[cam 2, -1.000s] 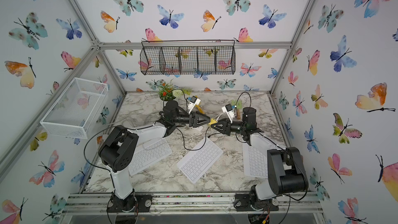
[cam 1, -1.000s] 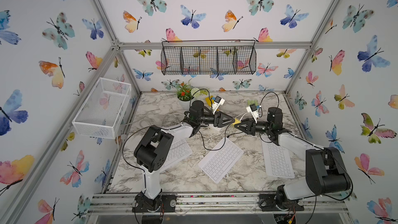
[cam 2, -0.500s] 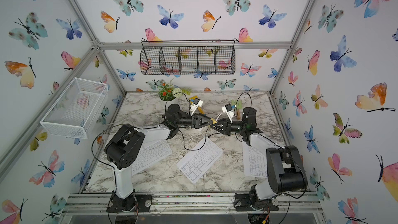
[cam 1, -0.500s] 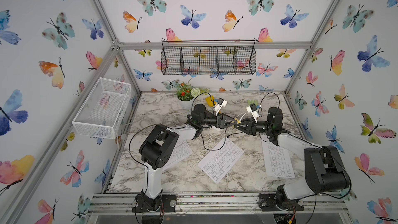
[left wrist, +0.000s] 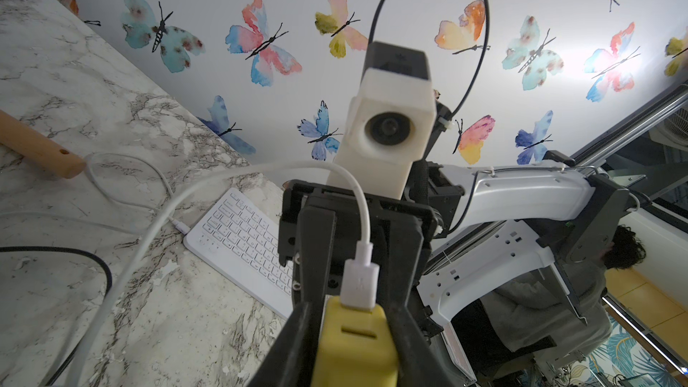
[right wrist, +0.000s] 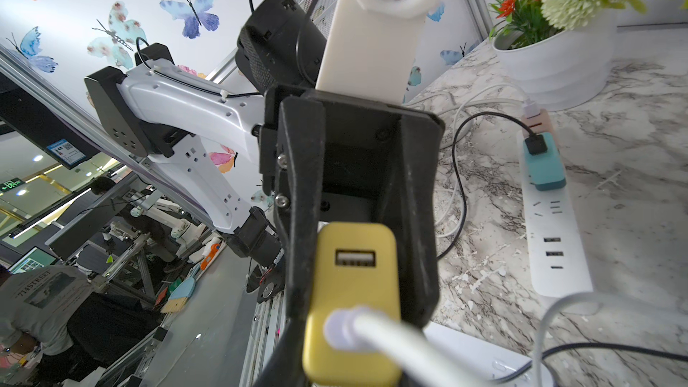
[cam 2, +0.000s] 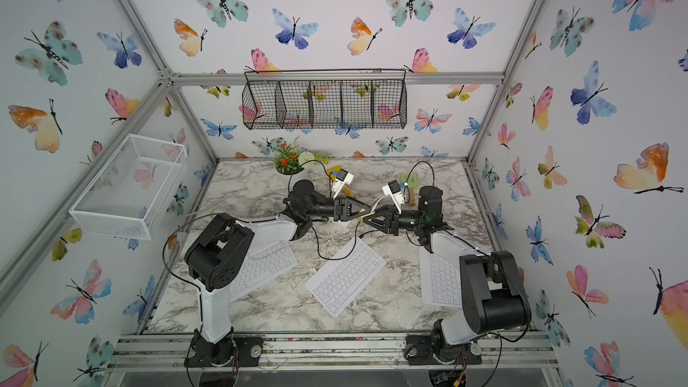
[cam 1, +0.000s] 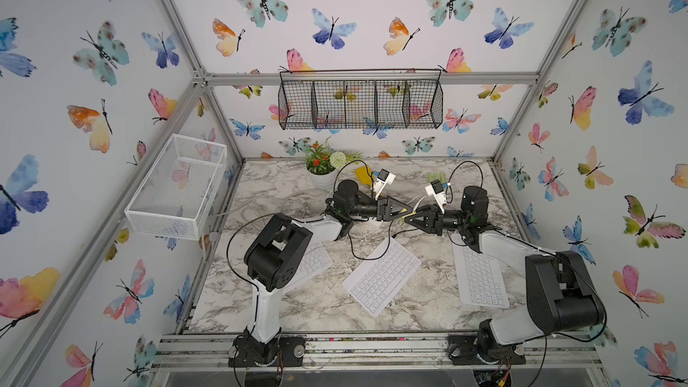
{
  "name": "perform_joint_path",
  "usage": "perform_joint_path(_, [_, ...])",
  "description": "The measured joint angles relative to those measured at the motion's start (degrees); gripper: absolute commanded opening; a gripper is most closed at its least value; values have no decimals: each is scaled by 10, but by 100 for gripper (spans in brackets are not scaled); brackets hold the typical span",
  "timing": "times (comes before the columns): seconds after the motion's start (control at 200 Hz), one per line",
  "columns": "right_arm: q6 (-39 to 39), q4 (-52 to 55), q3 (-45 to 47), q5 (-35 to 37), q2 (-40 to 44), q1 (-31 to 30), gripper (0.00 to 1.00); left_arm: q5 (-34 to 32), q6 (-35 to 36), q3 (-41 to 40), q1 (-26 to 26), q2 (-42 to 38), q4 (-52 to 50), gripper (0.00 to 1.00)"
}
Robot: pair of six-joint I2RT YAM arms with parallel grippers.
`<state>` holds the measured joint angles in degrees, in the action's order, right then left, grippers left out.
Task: Unplug the wireless keyboard
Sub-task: Remove the power cord from the plug.
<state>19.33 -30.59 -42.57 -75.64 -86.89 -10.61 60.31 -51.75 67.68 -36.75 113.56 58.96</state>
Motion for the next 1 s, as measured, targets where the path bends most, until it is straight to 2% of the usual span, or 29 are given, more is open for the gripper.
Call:
perform_joint_path(0.08, [14, 3, 0, -11, -1, 0, 22, 3, 11, -1, 0, 0, 11, 17])
perform_joint_path(0.155, [21, 0, 0, -14, -1, -1, 24, 7, 12, -2, 0, 1, 17, 10])
perform_joint_path(0.235, [24, 0, 0, -12, -2, -1, 26, 9, 10, -2, 0, 3, 19, 6])
perform_joint_path(0.35, [27, 1, 0, -10, -2, -1, 33, 9, 7, -2, 0, 4, 21, 2])
perform_joint_path(0.486, [21, 3, 0, 9, -2, -3, 42, 1, -1, -5, 1, 5, 18, 0])
perform_joint_path(0.516, [18, 8, 0, 18, -2, -3, 47, -2, -1, -7, 2, 5, 15, 0])
perform_joint_path(0.616, [10, 28, 0, 58, -2, -4, 52, -15, 14, -9, 5, 5, -11, 0])
perform_joint_path(0.781, [14, 59, 0, 125, 1, -4, 53, -59, 91, -6, 8, 0, -109, 0])
perform_joint_path(1.001, [62, 61, 0, 187, 10, -3, 53, -103, 178, 0, 8, -10, -205, 0])
